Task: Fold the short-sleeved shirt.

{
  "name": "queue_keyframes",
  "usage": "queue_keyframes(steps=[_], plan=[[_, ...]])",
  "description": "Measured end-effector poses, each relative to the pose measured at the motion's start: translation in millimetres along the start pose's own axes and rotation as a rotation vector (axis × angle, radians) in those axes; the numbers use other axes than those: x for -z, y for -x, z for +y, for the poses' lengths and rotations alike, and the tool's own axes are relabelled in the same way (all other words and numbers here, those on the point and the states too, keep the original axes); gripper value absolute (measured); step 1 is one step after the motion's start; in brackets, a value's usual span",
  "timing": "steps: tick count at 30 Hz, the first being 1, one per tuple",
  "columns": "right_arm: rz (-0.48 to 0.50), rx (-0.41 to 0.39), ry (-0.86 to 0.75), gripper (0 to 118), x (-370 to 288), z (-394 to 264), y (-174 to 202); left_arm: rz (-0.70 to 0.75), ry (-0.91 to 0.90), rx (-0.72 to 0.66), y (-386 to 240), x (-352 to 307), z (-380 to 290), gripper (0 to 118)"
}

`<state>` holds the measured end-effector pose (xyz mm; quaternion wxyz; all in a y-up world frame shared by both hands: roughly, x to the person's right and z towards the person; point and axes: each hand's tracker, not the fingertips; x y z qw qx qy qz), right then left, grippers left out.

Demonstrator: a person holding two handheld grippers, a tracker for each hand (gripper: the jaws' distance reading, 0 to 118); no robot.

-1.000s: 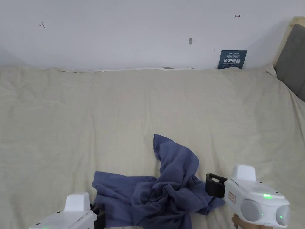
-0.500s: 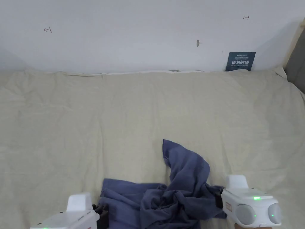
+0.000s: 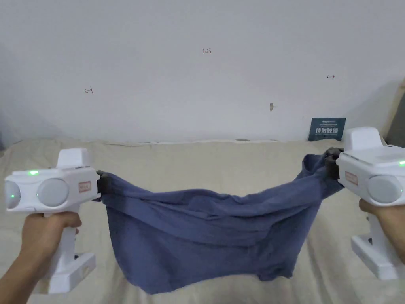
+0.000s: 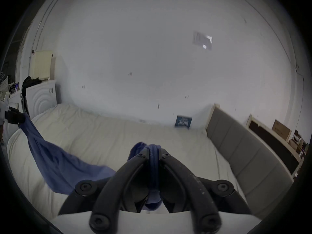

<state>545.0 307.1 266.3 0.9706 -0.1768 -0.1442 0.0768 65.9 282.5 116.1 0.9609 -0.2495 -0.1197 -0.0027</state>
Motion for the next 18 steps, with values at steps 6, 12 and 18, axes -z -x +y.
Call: queue_keyframes(steps=[6,12,18], plan=[[-0.005,0.05,-0.078,11,24.4,63.3,-12.2,0.06,-0.123,-0.014,10.5,20.1,83.3,10],[0.028,0.148,-0.076,11,57.3,68.0,-14.0,0.148,-0.138,-0.037,14.4,53.2,104.0,10],[0.053,0.186,0.055,11,98.8,8.1,-0.4,0.171,-0.033,-0.073,32.7,98.1,46.9,10]])
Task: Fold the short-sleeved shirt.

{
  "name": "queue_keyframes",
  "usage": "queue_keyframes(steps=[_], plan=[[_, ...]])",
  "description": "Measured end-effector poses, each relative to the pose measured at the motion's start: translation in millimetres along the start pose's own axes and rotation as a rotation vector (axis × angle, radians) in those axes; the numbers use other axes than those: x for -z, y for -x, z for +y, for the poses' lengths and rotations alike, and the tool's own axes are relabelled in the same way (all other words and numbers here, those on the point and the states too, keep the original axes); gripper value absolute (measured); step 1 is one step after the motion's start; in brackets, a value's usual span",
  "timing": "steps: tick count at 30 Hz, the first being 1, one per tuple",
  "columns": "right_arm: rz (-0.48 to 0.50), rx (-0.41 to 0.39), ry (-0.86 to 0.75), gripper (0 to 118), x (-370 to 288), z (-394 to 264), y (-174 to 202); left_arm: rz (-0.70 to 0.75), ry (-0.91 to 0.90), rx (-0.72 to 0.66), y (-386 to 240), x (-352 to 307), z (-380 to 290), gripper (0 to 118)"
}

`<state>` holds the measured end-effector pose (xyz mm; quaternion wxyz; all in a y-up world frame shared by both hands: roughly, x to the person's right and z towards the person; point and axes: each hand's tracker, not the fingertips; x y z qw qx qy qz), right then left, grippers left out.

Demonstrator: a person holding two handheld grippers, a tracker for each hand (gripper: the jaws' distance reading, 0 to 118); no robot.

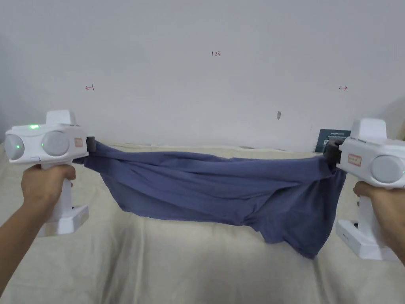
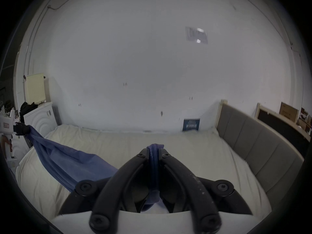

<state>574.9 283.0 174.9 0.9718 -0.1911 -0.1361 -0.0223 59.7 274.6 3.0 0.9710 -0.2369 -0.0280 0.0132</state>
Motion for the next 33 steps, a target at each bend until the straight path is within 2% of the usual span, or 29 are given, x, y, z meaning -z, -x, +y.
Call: queue_keyframes(steps=[6,9,11,14,16,21,24,27,33], plan=[[0.007,0.018,0.165,11,24.2,-100.5,3.5,0.029,0.196,-0.023,26.5,40.4,-106.8,9],[0.001,0.032,0.256,11,18.9,-162.0,4.9,0.055,0.301,-0.026,40.6,40.0,-170.9,9],[-0.002,0.051,0.326,11,10.9,-198.5,3.0,0.062,0.368,-0.031,46.5,24.8,-208.2,9],[-0.029,0.021,0.393,11,-15.6,-248.4,3.0,0.064,0.42,-0.07,59.0,-3.0,-252.7,9],[-0.031,0.046,0.426,11,-34.3,-275.7,-3.3,0.065,0.432,-0.092,66.5,-27.3,-273.9,9],[-0.039,0.111,0.446,11,-90.7,-314.6,-15.9,0.057,0.445,-0.109,92.1,-79.8,-312.0,9],[-0.04,0.122,0.447,11,-123.1,-328.7,-19.4,0.059,0.444,-0.118,103.8,-114.1,-324.9,9],[-0.027,0.095,0.455,11,-150.6,-342.9,-20.6,0.062,0.465,-0.116,111.2,-149.4,-341.7,9],[-0.017,-0.043,0.57,11,-187.4,-380.4,-9.9,0.092,0.55,0.024,113.6,-183.8,-375.9,9]])
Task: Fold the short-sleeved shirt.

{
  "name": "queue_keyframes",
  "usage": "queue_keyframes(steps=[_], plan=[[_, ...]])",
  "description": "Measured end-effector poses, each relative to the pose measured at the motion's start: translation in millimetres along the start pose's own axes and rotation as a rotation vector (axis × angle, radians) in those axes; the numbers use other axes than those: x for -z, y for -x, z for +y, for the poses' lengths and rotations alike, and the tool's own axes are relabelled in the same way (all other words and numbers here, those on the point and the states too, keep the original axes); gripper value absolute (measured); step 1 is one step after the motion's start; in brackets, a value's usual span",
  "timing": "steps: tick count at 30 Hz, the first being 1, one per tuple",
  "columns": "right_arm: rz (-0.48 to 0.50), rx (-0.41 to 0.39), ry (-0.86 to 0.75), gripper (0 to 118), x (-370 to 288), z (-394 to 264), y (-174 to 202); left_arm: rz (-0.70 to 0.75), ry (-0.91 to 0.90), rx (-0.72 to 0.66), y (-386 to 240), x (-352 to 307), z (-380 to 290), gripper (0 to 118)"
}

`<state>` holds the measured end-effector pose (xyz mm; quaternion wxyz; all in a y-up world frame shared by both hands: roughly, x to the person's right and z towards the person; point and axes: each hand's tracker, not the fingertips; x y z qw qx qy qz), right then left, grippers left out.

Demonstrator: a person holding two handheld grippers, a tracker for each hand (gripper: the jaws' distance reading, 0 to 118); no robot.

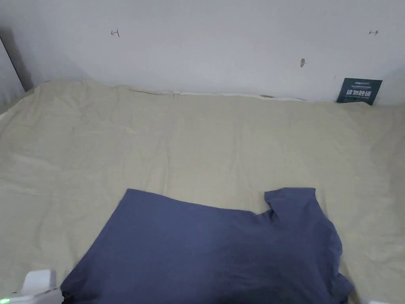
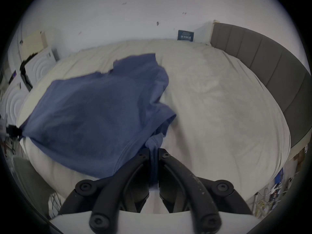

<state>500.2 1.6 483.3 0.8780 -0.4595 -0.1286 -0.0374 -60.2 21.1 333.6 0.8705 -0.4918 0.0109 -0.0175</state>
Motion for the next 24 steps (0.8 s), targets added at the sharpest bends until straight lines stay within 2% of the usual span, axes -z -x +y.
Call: queue_keyframes(steps=[5,6,8,9,10,11,13,20,24], plan=[[0.0,0.052,-0.005,12,1.8,-19.6,3.8,-0.017,0.011,-0.051,-0.7,6.1,-4.4,12],[-0.002,0.06,0.007,13,0.6,-15.1,4.5,-0.016,0.011,-0.048,-3.8,3.4,-2.2,20],[-0.003,0.088,0.007,16,-4.7,-6.4,2.4,0.002,-0.001,-0.042,-7.2,-0.4,2.8,63],[-0.003,0.101,-0.013,25,-10.8,-0.2,2.8,0.01,-0.008,-0.028,-9.7,-6.1,6.7,84],[-0.001,0.113,-0.056,54,-18.8,9.0,3.5,-0.005,-0.041,-0.028,-12.4,-14.0,12.1,105],[-0.013,0.117,-0.093,77,-28.2,18.6,4.6,-0.04,-0.083,-0.033,-15.4,-21.1,18.2,112],[-0.02,0.108,-0.177,114,-46.7,42.9,8.1,-0.1,-0.193,-0.053,-18.5,-33.9,30.7,111],[-0.041,0.068,-0.513,114,-117.6,111.1,30.8,-0.171,-0.53,-0.052,-67.0,-109.9,87.0,111],[-0.036,0.071,-0.645,114,-147.3,126.4,46.4,-0.168,-0.714,-0.021,-82.9,-123.8,98.3,111]])
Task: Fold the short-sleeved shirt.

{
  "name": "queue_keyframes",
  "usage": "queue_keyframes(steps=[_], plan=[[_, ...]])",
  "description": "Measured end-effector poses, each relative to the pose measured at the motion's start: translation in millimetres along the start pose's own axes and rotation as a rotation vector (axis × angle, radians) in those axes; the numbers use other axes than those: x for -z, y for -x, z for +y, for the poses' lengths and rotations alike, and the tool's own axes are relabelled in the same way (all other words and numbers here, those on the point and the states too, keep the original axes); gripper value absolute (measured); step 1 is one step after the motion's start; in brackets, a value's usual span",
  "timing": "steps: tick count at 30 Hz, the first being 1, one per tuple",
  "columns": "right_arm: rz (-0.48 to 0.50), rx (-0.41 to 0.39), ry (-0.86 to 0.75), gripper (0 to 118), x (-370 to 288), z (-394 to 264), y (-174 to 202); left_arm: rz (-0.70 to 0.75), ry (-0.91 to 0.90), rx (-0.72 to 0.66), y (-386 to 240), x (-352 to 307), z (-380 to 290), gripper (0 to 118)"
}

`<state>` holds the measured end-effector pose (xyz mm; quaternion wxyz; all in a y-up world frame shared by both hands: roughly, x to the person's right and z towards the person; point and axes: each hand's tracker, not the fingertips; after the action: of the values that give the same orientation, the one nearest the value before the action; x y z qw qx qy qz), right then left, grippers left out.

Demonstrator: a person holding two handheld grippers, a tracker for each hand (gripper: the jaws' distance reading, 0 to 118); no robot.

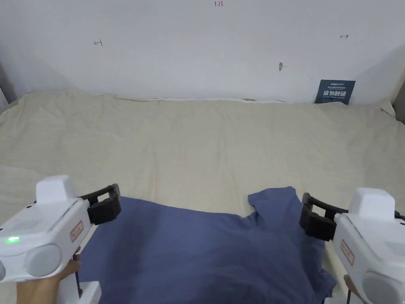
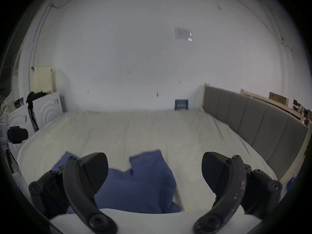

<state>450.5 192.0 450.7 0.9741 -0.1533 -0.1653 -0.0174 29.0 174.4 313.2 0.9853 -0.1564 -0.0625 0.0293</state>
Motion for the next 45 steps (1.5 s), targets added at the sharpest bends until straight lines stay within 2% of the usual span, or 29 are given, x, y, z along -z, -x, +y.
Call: queue_keyframes(steps=[2,3,4,5,6,7,8,9,11,15,20,24,29,30,32,33,34,35,36,37,41,42,43,45], plan=[[-0.005,-0.017,-0.038,110,-5.9,8.3,7.5,-0.005,-0.075,0.028,-22.2,-12.0,13.6,111],[-0.011,-0.022,-0.057,105,-7.5,10.6,9.6,-0.003,-0.101,0.038,-26.7,-13.4,15.0,109],[-0.015,-0.023,-0.072,92,-10.0,12.6,11.8,-0.008,-0.126,0.05,-31.1,-14.5,15.8,101],[-0.023,-0.032,-0.09,78,-11.9,14.0,13.9,-0.013,-0.138,0.06,-34.8,-14.1,16.6,88],[-0.022,-0.038,-0.095,62,-13.1,15.2,15.5,-0.027,-0.139,0.052,-37.7,-13.3,16.9,70],[-0.019,-0.037,-0.098,30,-13.1,15.6,15.9,-0.045,-0.144,0.043,-39.3,-13.3,17.2,26],[-0.015,-0.037,-0.106,6,-13.2,15.6,16.0,-0.055,-0.141,0.037,-40.9,-12.0,17.1,2],[-0.008,-0.029,-0.113,2,-12.8,15.7,15.8,-0.057,-0.137,0.039,-47.8,-11.8,18.3,1],[-0.009,-0.035,-0.122,1,-12.4,16.1,16.3,-0.104,-0.104,0.038,-51.4,-6.0,18.3,0],[-0.016,-0.049,-0.126,1,-7.7,17.3,17.6,-0.099,-0.074,0.075,-57.9,9.9,17.3,0],[-0.006,-0.053,-0.107,1,6.3,17.0,14.7,-0.119,0.094,0.147,-49.0,67.3,16.8,0],[-0.011,-0.063,-0.082,1,21.4,15.2,13.0,-0.161,0.242,0.124,-39.4,113.3,22.8,0],[-0.009,-0.069,-0.026,1,49.2,12.2,13.0,-0.142,0.372,0.079,-14.5,190.5,9.5,3],[-0.01,-0.074,-0.021,1,55.2,11.3,13.0,-0.141,0.415,0.075,-12.1,202.6,7.5,8],[-0.013,-0.079,-0.005,1,67.7,9.5,14.7,-0.126,0.468,0.051,-3.3,231.2,-1.8,31],[-0.015,-0.082,0.005,1,74.8,8.4,14.9,-0.125,0.508,0.044,4.2,251.8,-8.8,48],[-0.018,-0.085,0.015,2,82.1,7.1,15.0,-0.101,0.532,0.027,9.5,266.8,-15.6,76],[-0.02,-0.086,0.024,2,88.7,5.9,15.4,-0.101,0.558,0.028,13.1,278.4,-21.8,95],[-0.021,-0.087,0.034,2,95.8,4.5,15.3,-0.097,0.602,0.039,16.1,289.9,-28.6,107],[-0.021,-0.085,0.043,2,103.0,2.9,14.9,-0.068,0.631,0.054,14.3,295.1,-33.6,110],[-0.033,-0.084,0.082,2,128.6,-4.8,16.0,-0.032,0.688,0.092,19.3,312.8,-54.9,98],[-0.034,-0.084,0.093,2,134.6,-7.2,16.1,-0.03,0.709,0.102,19.4,314.6,-60.1,91],[-0.031,-0.08,0.105,2,140.3,-10.0,16.9,-0.026,0.734,0.114,19.9,316.6,-66.2,75],[-0.025,-0.074,0.131,2,149.9,-15.2,17.0,-0.039,0.738,0.107,22.5,321.9,-77.2,68]])
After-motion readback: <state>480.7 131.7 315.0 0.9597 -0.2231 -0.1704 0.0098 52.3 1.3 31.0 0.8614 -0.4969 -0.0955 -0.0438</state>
